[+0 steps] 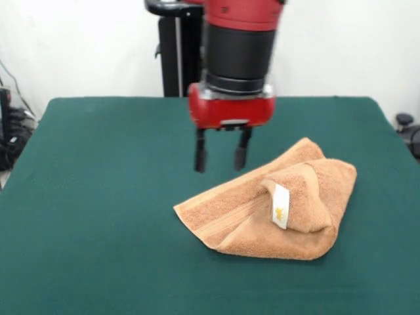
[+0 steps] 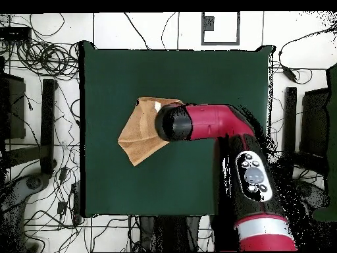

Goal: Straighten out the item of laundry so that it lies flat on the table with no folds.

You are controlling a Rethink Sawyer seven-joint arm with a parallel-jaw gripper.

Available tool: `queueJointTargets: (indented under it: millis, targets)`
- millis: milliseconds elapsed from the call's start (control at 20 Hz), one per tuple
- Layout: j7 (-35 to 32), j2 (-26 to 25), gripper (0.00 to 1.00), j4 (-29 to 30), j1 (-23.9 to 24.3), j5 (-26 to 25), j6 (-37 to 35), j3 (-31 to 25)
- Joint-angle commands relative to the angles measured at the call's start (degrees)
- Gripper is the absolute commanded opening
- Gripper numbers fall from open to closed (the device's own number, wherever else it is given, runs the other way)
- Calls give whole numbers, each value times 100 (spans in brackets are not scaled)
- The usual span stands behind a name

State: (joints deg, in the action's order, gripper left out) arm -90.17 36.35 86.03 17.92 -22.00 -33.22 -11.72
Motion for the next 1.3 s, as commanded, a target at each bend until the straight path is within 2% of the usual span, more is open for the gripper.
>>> queueJointTargets:
  millis: [50,700,1300]
  targets:
    - [847,-551,100,538,236,-55,123,-1239]
    - [1690,-956,100,819,1053,-413,90,-2572]
    - [2035,-1118,100,870,1450,-874,-766,-2999]
